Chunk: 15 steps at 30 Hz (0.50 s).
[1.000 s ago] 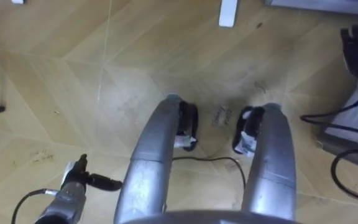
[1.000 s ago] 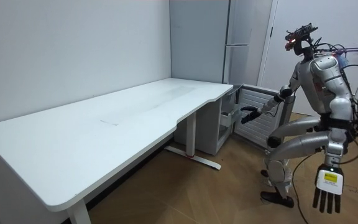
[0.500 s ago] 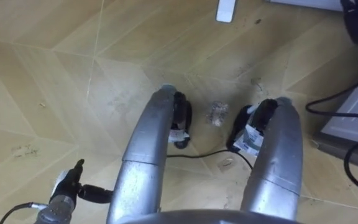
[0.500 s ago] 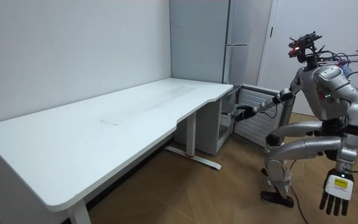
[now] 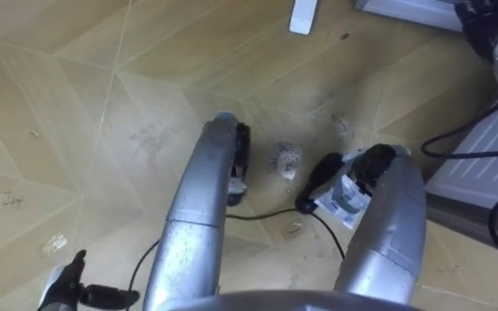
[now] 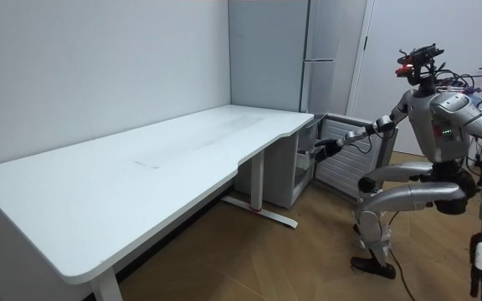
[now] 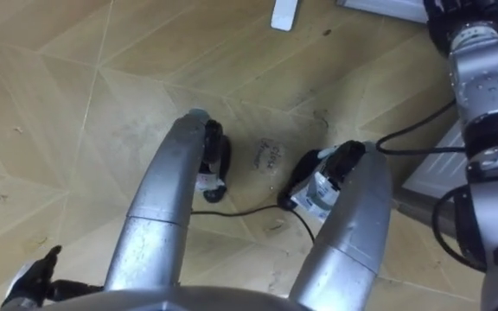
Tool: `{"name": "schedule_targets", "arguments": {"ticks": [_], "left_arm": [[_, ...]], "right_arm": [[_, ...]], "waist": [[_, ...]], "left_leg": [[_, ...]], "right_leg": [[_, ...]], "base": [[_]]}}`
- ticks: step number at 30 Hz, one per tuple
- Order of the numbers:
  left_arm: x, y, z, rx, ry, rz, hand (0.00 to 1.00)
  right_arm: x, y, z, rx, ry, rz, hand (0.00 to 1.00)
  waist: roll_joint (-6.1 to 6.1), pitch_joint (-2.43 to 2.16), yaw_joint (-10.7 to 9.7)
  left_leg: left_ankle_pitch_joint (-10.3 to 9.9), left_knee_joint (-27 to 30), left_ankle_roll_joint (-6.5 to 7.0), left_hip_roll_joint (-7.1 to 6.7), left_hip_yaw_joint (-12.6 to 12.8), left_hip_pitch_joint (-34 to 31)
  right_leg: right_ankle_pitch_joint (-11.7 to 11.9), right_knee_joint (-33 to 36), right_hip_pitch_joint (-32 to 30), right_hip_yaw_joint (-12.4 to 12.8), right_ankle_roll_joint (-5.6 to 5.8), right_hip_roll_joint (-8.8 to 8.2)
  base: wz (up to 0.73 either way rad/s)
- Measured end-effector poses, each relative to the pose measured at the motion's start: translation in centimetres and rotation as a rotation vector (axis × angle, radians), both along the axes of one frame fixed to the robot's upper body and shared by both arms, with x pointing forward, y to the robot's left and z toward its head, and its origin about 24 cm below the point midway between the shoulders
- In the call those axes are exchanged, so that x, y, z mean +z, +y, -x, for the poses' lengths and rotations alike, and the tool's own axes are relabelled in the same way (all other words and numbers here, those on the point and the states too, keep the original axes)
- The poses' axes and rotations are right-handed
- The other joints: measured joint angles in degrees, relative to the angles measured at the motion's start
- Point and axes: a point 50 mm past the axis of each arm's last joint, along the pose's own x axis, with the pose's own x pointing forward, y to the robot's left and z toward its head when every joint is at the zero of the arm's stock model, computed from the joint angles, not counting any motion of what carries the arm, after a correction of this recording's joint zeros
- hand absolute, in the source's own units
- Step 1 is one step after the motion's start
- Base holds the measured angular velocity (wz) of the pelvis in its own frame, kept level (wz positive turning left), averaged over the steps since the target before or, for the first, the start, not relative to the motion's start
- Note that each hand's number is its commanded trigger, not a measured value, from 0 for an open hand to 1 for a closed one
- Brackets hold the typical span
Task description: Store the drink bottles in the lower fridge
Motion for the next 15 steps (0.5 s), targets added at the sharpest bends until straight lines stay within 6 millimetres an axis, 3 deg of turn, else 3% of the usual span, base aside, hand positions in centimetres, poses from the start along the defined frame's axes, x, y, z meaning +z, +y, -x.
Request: {"name": "schedule_targets", "arguments": {"ticks": [5,9,15], "left_arm": [[0.5,1.8,2.5,0.037,0.06,-0.068,0.0],[0.8,2.5,2.7,0.037,0.059,-0.101,0.0],[1.0,2.8,5.0,0.052,0.103,-0.121,0.0]], "right_arm": [[1.0,1.1,-0.6,-0.01,0.056,0.028,0.0],[1.2,1.2,-0.6,-0.04,0.098,0.058,0.0],[1.3,1.3,-0.6,-0.051,0.113,0.058,0.0]], "waist": [[-0.01,0.0,0.3],[-0.01,0.0,1.7],[0.0,0.01,3.2]], "left_leg": [[-1.1,3.0,-1.82,0.01,-2.0,0.0],[-2.3,5.5,-2.59,0.35,-2.3,0.2],[-4.1,9.2,-3.59,1.48,-2.9,0.3]], "right_leg": [[-1.9,3.0,1.3,-1.4,-1.76,-0.28],[-3.6,6.0,1.7,-1.5,-3.03,-0.83],[-5.8,9.7,1.7,-1.6,-3.76,-0.8]], "base": [[0.07],[0.05],[-0.06]]}}
